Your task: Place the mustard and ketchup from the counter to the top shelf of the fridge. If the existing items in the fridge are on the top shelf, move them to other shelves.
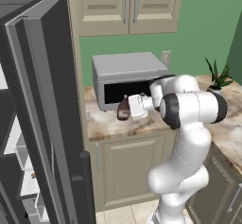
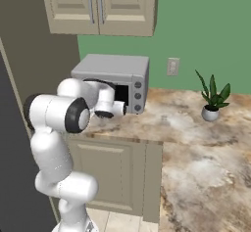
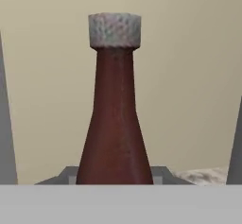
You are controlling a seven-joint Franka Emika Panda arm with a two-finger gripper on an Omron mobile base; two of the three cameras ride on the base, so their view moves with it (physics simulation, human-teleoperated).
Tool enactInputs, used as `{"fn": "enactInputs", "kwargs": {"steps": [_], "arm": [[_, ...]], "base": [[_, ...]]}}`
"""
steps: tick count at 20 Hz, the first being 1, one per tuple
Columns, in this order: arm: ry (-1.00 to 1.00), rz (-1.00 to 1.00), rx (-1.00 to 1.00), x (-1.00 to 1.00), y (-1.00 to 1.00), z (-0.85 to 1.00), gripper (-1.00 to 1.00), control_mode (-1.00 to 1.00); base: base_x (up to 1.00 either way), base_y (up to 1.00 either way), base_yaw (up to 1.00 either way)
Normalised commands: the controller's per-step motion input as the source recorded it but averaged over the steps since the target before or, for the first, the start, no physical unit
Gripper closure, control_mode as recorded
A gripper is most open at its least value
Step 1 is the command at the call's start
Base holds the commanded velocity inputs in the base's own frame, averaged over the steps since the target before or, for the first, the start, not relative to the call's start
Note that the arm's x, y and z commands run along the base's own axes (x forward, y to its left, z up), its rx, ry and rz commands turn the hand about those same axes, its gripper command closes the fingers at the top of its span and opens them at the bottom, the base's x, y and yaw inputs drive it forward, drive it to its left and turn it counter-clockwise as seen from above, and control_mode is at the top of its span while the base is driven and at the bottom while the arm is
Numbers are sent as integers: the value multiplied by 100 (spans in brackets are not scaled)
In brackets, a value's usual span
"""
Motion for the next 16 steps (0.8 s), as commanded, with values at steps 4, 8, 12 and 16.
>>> {"fn": "enactInputs", "kwargs": {"steps": [4,8,12,16], "arm": [[-11,-12,0,-100,-26,100,100,-100],[-10,-9,-1,-100,-22,100,100,-100],[-12,-4,-3,-100,-20,100,100,-100],[-9,0,-2,-100,-26,100,100,-100]], "base": [[0,0,0],[0,0,0],[0,0,0],[0,0,0]]}}
